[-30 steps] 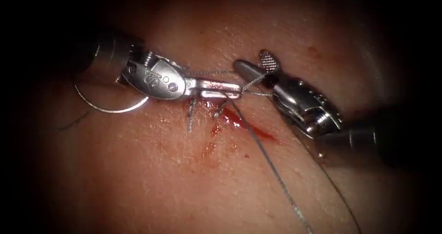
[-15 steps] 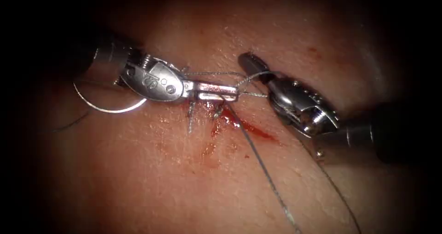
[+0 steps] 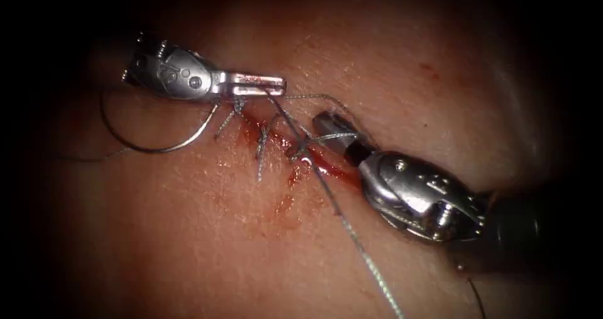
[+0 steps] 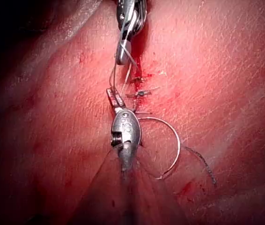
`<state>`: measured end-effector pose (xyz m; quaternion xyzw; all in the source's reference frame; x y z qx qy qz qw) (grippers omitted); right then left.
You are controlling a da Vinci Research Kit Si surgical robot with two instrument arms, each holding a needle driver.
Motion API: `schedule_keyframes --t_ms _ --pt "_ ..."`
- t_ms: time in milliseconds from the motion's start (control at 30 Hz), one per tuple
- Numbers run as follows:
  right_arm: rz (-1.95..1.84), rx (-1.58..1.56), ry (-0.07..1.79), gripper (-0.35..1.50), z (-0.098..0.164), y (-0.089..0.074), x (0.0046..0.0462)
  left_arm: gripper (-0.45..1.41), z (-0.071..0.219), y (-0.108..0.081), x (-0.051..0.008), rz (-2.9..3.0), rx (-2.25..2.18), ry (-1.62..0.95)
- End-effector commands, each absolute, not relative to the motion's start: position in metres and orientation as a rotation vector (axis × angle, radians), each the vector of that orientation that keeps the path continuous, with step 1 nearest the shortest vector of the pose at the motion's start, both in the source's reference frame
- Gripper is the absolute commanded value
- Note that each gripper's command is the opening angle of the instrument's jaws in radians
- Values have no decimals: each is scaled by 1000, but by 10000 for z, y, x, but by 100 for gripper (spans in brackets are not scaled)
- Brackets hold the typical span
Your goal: Wound Closure
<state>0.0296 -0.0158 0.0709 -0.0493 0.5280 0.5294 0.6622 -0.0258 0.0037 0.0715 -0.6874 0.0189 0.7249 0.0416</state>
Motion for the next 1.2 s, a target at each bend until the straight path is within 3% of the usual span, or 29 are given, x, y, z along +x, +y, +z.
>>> schedule_keyframes --t_ms 33,433,1200 --pt "1193 -103 1193 -35 715 -175 308 -45 723 39 -265 2215 -2100 53" --pt "1129 -58 1183 -35 729 -212 344 -45 730 124 -294 2204 -2041 54" --pt "1082 -17 1179 -35 728 -242 352 -45 750 224 -347 2209 -1975 166"
